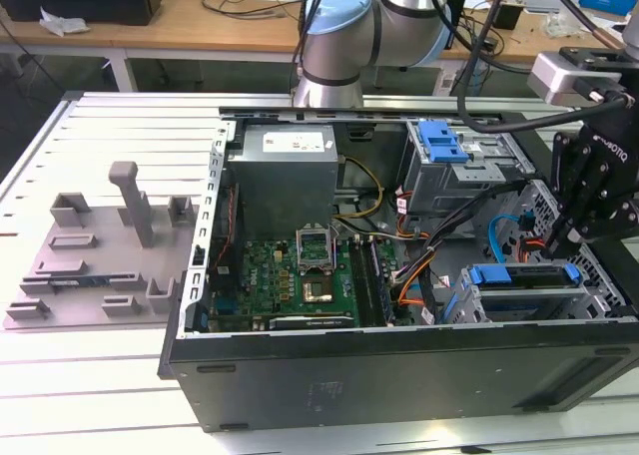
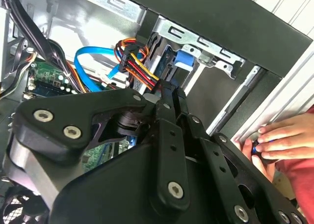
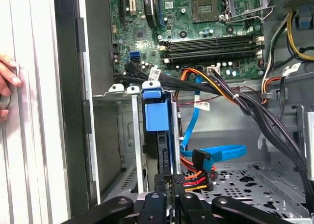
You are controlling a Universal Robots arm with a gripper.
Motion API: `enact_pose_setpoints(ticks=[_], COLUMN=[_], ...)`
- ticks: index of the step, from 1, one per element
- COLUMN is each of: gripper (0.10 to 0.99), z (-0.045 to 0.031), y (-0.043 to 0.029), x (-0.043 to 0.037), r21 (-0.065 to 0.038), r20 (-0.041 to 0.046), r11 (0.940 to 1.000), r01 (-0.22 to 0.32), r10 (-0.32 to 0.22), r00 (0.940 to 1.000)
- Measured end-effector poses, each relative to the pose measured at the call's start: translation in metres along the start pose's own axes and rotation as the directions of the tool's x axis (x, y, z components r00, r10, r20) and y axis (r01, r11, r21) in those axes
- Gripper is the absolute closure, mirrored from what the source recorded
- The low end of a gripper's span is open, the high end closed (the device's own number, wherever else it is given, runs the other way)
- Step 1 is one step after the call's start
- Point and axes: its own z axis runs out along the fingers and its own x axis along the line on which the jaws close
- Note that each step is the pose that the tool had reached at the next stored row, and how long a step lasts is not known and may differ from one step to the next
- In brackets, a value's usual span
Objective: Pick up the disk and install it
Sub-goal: 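Insert the first disk wire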
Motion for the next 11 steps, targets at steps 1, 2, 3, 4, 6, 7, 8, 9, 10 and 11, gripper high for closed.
enact_pose_setpoints(ticks=[1,2,3,4,6,7,8,9,10,11], gripper=[0.922,0.922,0.922,0.922,0.922,0.922,0.922,0.922,0.922,0.922], z=[0.0000,-0.0001,-0.0002,-0.0003,-0.0003,-0.0004,-0.0004,-0.0003,-0.0004,-0.0003], y=[0.0000,0.0000,0.0001,0.0002,0.0002,0.0002,0.0002,0.0002,0.0002,0.0002], x=[-0.0003,-0.0006,-0.0013,-0.0024,-0.0028,-0.0028,-0.0029,-0.0029,-0.0029,-0.0029], r21=[0.000,0.001,0.001,0.002,0.003,0.004,0.004,0.005,0.006,0.006], r20=[0.0000,-0.0001,-0.0001,-0.0001,-0.0001,-0.0001,-0.0001,0.0000,-0.0001,-0.0001], r11=[1.0000,1.0000,0.9999,0.9999,0.9997,0.9996,0.9995,0.9994,0.9994,0.9994], r01=[0.003,0.006,0.011,0.017,0.025,0.028,0.030,0.033,0.034,0.034], r10=[-0.003,-0.006,-0.011,-0.017,-0.025,-0.028,-0.030,-0.033,-0.034,-0.034], r00=[1.0000,1.0000,0.9999,0.9999,0.9997,0.9996,0.9995,0.9995,0.9994,0.9994])
